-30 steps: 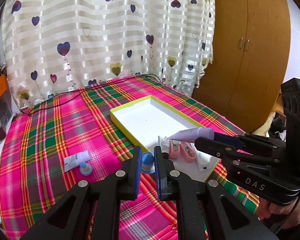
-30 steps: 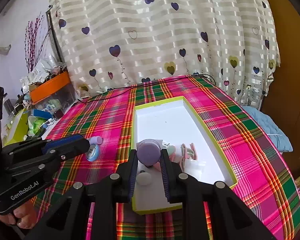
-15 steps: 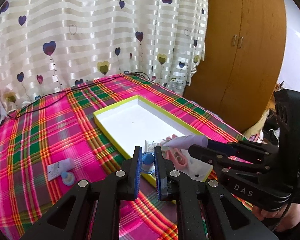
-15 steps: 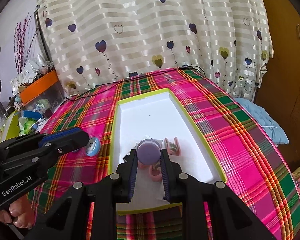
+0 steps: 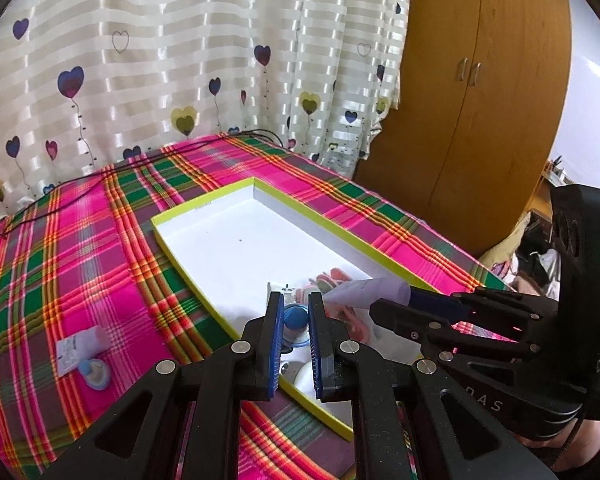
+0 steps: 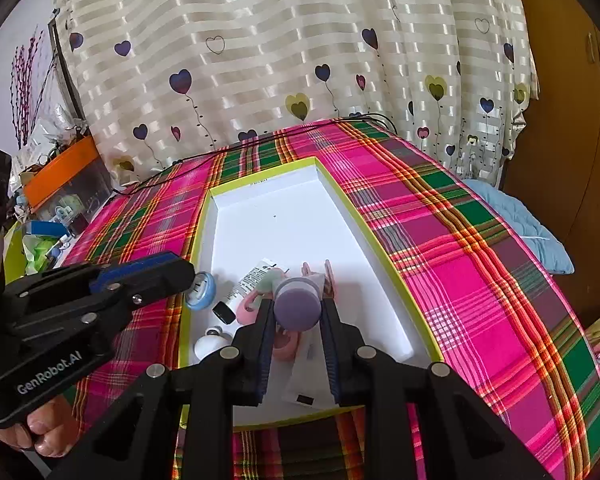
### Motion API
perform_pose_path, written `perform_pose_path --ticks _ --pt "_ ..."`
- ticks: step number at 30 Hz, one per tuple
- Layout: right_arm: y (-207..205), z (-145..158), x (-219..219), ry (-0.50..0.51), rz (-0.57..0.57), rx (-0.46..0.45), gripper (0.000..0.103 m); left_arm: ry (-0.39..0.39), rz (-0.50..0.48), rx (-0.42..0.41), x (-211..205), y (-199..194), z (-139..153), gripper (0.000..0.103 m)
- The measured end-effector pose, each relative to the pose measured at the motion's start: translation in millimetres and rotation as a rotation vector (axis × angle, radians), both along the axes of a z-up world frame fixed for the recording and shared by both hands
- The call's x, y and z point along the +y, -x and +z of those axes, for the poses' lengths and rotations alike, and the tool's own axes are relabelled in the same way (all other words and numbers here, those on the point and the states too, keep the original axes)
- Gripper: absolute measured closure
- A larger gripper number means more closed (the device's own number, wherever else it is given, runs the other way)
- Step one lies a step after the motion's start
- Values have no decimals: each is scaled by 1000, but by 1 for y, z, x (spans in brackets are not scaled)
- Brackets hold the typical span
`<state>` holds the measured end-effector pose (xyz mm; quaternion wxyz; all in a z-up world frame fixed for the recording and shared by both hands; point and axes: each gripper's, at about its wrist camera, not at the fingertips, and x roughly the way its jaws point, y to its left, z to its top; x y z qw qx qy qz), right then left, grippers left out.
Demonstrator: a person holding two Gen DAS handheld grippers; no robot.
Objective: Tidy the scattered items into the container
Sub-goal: 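Lower the lavender tube and blue cap into the box with both tools, then open both tools to release the tube and cap, then withdraw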
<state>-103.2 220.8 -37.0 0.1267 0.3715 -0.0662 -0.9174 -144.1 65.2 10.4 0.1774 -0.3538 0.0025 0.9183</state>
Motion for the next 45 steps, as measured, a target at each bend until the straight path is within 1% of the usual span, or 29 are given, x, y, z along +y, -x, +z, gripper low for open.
perform_pose_path --ticks 8,11,12,15,18,27,38,45 --pt "5 -7 0 0 6 -30 79 -3 -7 -24 3 10 -12 91" --pt "4 -7 0 -3 10 -25 79 -1 -8 -33 4 13 -16 91" --pt "3 -7 0 -1 13 -21 79 -1 -8 -37 5 14 -18 91" --pt "2 -5 -2 -2 17 -11 71 4 -13 -45 6 17 -21 91" --pt "2 -4 -2 -4 13 -9 71 6 -16 -52 7 17 -22 91" --pt "-1 -1 0 -11 -6 -10 70 13 -12 -65 9 16 -22 90" --pt "-8 7 -6 -14 -1 4 70 16 15 -57 4 9 -15 89" --pt "-15 11 -13 -16 13 11 70 -11 36 -59 -8 0 -10 88"
